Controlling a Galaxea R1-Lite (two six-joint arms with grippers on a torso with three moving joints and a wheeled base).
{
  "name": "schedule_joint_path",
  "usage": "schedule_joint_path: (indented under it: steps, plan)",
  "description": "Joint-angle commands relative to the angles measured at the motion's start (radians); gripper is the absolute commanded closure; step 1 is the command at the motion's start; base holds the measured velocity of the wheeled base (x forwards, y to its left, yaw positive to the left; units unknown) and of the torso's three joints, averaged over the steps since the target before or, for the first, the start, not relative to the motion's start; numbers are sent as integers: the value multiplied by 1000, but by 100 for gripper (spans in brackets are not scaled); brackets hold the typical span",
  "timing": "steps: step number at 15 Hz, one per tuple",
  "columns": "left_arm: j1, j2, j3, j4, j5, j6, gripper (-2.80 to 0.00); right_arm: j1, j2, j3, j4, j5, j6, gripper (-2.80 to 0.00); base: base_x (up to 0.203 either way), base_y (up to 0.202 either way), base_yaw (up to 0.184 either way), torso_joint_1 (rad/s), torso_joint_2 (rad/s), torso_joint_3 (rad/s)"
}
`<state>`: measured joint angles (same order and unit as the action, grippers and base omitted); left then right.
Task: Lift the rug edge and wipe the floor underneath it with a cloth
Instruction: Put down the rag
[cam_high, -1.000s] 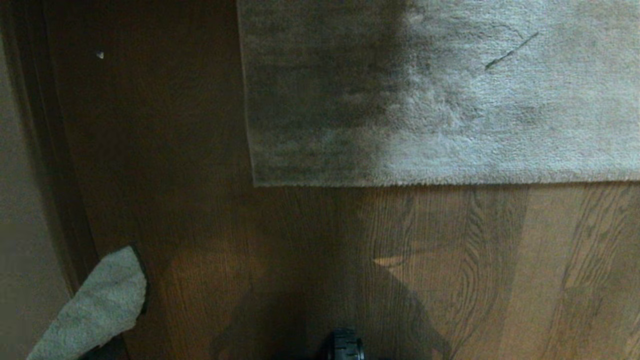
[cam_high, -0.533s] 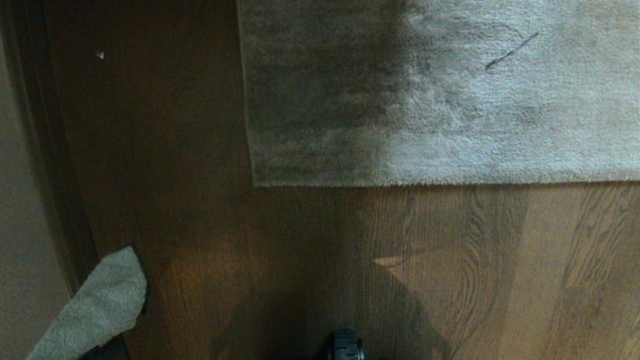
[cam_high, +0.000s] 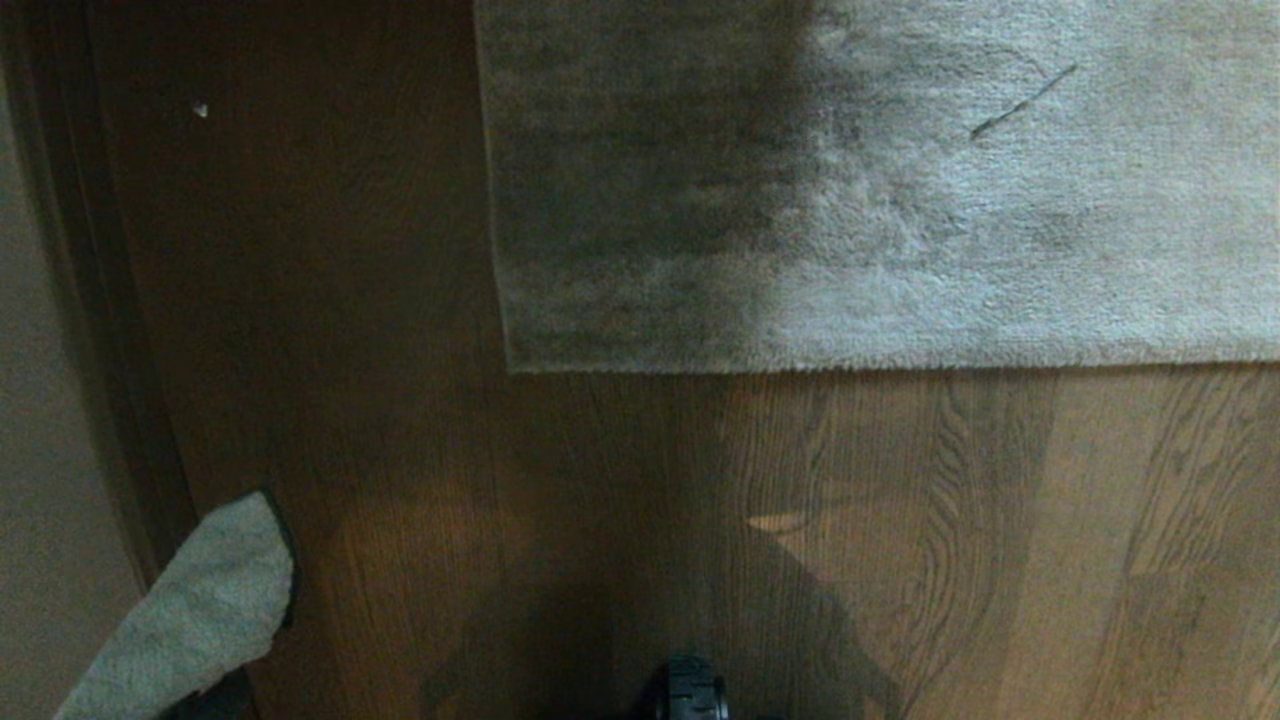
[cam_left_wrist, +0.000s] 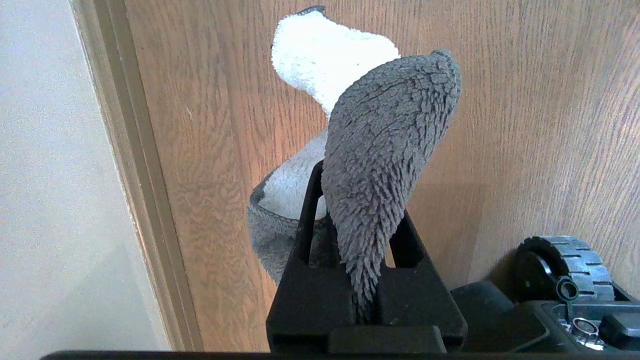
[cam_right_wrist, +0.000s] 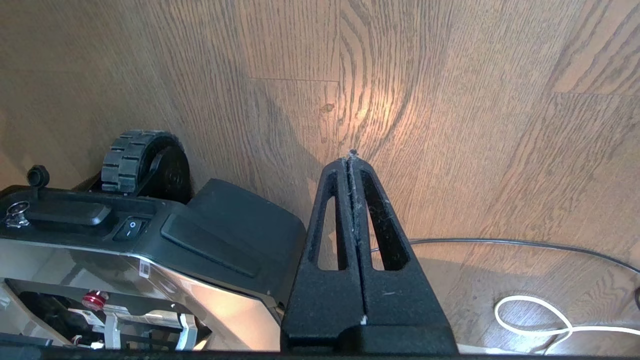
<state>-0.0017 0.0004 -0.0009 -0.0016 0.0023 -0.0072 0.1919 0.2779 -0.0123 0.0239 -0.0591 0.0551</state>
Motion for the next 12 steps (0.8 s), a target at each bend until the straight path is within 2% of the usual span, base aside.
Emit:
schedule_joint_path:
  steps: [1,3,5,7,12]
  plan:
    - [0,0,-1,-1,1,0,0,0,3,0,-1,-1,0,0,0,0,0,0,0,0]
    - [0,0,0,0,1,0,0,-9,5,0,0,-1,0,0,0,0,0,0,0,0]
    - [0,0,0,0,0,0,0,-87,8,0,-1,-1,0,0,0,0,0,0,0,0]
    - [0,0,-1,0,1,0,0,-122,3,0,-2,-1,0,0,0,0,0,0,0,0]
    - [0,0,1,-1,0,0,0,-171,-94,3,-8,-1,1,0,0,0,0,0,0,0]
